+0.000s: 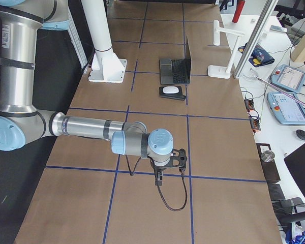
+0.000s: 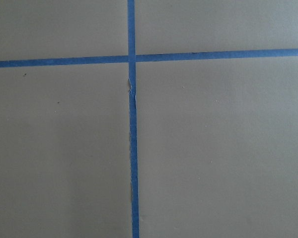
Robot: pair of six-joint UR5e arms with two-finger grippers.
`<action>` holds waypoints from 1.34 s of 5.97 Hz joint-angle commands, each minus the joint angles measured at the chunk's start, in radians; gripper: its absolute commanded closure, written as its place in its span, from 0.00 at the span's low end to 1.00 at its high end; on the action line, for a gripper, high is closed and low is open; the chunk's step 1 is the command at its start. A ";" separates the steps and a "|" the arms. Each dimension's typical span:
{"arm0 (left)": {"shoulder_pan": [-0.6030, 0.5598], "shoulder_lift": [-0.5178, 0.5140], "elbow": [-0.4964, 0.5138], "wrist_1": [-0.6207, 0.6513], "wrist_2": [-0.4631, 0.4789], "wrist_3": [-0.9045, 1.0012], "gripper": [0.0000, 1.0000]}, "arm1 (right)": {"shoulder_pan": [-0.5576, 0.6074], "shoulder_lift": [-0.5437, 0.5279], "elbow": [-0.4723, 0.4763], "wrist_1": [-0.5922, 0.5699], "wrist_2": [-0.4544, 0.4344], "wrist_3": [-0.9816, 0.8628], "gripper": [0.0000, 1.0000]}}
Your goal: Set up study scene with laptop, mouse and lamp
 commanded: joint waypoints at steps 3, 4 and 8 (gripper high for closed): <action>-0.021 0.033 0.166 -0.192 -0.049 -0.050 0.00 | 0.002 -0.001 0.002 0.000 0.003 0.004 0.00; -0.021 0.034 0.161 -0.193 -0.059 -0.056 0.00 | 0.002 0.001 0.002 0.000 0.002 0.002 0.00; -0.034 0.036 0.117 -0.181 -0.061 -0.058 0.00 | 0.006 0.007 0.005 0.002 0.003 0.004 0.00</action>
